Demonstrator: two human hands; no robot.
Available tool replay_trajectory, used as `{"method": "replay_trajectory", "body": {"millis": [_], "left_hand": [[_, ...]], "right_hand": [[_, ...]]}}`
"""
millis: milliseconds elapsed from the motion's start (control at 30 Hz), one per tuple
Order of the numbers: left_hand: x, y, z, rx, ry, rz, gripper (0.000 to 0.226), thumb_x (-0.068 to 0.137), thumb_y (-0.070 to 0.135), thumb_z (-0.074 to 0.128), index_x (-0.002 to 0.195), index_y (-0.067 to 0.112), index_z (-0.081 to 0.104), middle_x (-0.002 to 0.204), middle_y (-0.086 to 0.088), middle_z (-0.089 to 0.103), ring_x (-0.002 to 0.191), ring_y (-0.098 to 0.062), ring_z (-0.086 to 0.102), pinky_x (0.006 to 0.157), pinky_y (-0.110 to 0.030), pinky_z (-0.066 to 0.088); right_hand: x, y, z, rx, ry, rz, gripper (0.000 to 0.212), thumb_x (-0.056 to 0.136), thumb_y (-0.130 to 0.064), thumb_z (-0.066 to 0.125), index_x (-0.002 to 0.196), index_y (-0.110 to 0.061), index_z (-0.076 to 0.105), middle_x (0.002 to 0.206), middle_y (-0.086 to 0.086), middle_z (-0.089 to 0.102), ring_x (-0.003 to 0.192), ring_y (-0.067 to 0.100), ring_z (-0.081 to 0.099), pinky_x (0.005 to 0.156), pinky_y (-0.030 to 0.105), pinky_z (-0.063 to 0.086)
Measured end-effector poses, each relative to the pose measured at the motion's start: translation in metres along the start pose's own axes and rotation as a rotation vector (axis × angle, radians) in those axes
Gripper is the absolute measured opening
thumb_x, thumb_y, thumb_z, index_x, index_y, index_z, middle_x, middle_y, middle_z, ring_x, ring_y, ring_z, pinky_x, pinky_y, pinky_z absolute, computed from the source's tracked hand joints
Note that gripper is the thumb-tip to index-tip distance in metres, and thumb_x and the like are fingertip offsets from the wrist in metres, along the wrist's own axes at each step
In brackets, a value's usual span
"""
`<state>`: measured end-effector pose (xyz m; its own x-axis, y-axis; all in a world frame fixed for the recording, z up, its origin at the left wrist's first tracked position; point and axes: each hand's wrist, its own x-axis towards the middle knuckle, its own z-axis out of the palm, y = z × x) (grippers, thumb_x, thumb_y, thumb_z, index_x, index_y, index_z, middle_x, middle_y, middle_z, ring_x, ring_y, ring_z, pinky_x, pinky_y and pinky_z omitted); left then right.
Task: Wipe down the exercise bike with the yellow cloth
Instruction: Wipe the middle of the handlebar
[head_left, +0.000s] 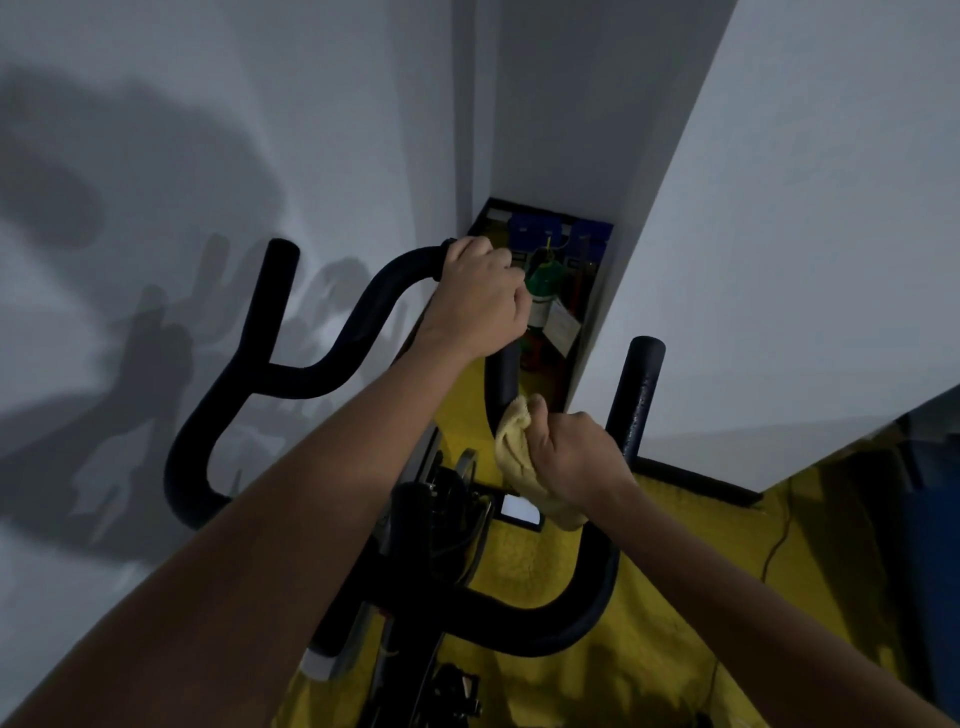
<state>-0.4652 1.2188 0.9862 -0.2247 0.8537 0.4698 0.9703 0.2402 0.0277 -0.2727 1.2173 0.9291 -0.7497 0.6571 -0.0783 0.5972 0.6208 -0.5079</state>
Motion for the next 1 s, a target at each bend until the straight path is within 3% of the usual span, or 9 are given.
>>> {"method": "replay_trajectory", "body": {"millis": [167, 333, 433, 533, 600, 733, 867, 933, 1000], "left_hand": [[-0.003, 0.001, 0.002, -0.004, 0.032, -0.018, 0.036, 0.091, 0.025, 0.041, 0.085, 0.009, 0.073, 0.088, -0.007, 0.060, 0.093, -0.026, 0.052, 0.102, -0.042, 0.037], [-0.008, 0.006, 0.006, -0.023, 0.050, -0.067, 0.037, 0.092, 0.028, 0.037, 0.093, 0.011, 0.070, 0.099, -0.006, 0.058, 0.103, -0.025, 0.051, 0.111, -0.045, 0.032], [-0.008, 0.008, 0.005, -0.019, 0.038, -0.080, 0.042, 0.091, 0.029, 0.033, 0.094, 0.010, 0.071, 0.099, -0.007, 0.059, 0.104, -0.026, 0.051, 0.112, -0.046, 0.031], [-0.008, 0.008, 0.005, -0.009, 0.043, -0.081, 0.042, 0.091, 0.029, 0.034, 0.096, 0.010, 0.072, 0.101, -0.007, 0.061, 0.105, -0.027, 0.052, 0.112, -0.046, 0.030], [-0.008, 0.008, 0.006, 0.007, 0.043, -0.076, 0.043, 0.092, 0.028, 0.034, 0.098, 0.010, 0.072, 0.103, -0.007, 0.062, 0.107, -0.027, 0.052, 0.113, -0.046, 0.028], [-0.005, 0.015, 0.000, 0.082, -0.022, -0.084, 0.041, 0.093, 0.027, 0.036, 0.096, 0.011, 0.073, 0.103, -0.008, 0.063, 0.107, -0.027, 0.052, 0.117, -0.045, 0.022], [-0.007, 0.041, -0.006, 0.033, -0.062, -0.044, 0.029, 0.095, 0.025, 0.047, 0.082, 0.016, 0.072, 0.088, -0.003, 0.058, 0.091, -0.022, 0.055, 0.115, -0.043, 0.025], [-0.011, 0.059, -0.005, -0.064, -0.103, -0.028, 0.027, 0.095, 0.024, 0.049, 0.083, 0.015, 0.072, 0.086, -0.002, 0.056, 0.084, -0.020, 0.054, 0.101, -0.039, 0.038], [-0.016, 0.077, -0.006, -0.148, -0.147, -0.003, 0.025, 0.096, 0.022, 0.050, 0.084, 0.013, 0.069, 0.084, -0.001, 0.050, 0.078, -0.019, 0.052, 0.069, -0.032, 0.040]], "right_hand": [[-0.003, 0.003, -0.003, 0.299, 0.145, -0.069, 0.060, 0.106, -0.051, 0.037, 0.059, -0.014, 0.044, 0.047, 0.000, 0.042, 0.042, 0.012, 0.038, 0.051, 0.037, 0.037], [-0.005, -0.004, -0.030, 0.775, 0.379, 0.274, 0.059, 0.103, -0.060, 0.036, 0.067, -0.016, 0.051, 0.057, 0.000, 0.052, 0.054, 0.018, 0.051, 0.058, 0.030, 0.043], [-0.009, -0.006, -0.066, 1.175, 0.412, 0.454, 0.071, 0.101, -0.067, 0.027, 0.094, -0.011, 0.071, 0.083, 0.010, 0.076, 0.087, 0.029, 0.071, 0.080, 0.038, 0.055], [-0.016, -0.001, -0.098, 1.603, 0.279, 0.349, 0.089, 0.091, -0.081, 0.024, 0.120, -0.011, 0.071, 0.111, 0.011, 0.076, 0.107, 0.030, 0.071, 0.093, 0.045, 0.054], [-0.019, 0.002, -0.111, 1.641, 0.183, 0.252, 0.094, 0.088, -0.082, 0.030, 0.128, -0.005, 0.065, 0.117, 0.014, 0.072, 0.108, 0.032, 0.070, 0.094, 0.046, 0.054], [-0.012, 0.012, -0.111, 1.481, 0.200, 0.335, 0.048, 0.096, -0.043, 0.056, 0.129, -0.009, 0.063, 0.105, 0.010, 0.070, 0.100, 0.030, 0.067, 0.082, 0.044, 0.054], [-0.014, 0.013, -0.109, 1.491, 0.242, 0.420, 0.035, 0.093, -0.025, 0.049, 0.120, -0.012, 0.066, 0.100, 0.010, 0.068, 0.092, 0.028, 0.066, 0.078, 0.041, 0.053], [-0.017, 0.016, -0.109, 1.517, 0.306, 0.402, 0.030, 0.093, -0.023, 0.041, 0.102, -0.014, 0.069, 0.091, 0.008, 0.069, 0.087, 0.027, 0.065, 0.079, 0.040, 0.053], [-0.024, 0.019, -0.111, 1.546, 0.375, 0.383, 0.033, 0.094, -0.024, 0.037, 0.096, -0.015, 0.068, 0.088, 0.007, 0.070, 0.087, 0.027, 0.065, 0.081, 0.040, 0.053]]}}
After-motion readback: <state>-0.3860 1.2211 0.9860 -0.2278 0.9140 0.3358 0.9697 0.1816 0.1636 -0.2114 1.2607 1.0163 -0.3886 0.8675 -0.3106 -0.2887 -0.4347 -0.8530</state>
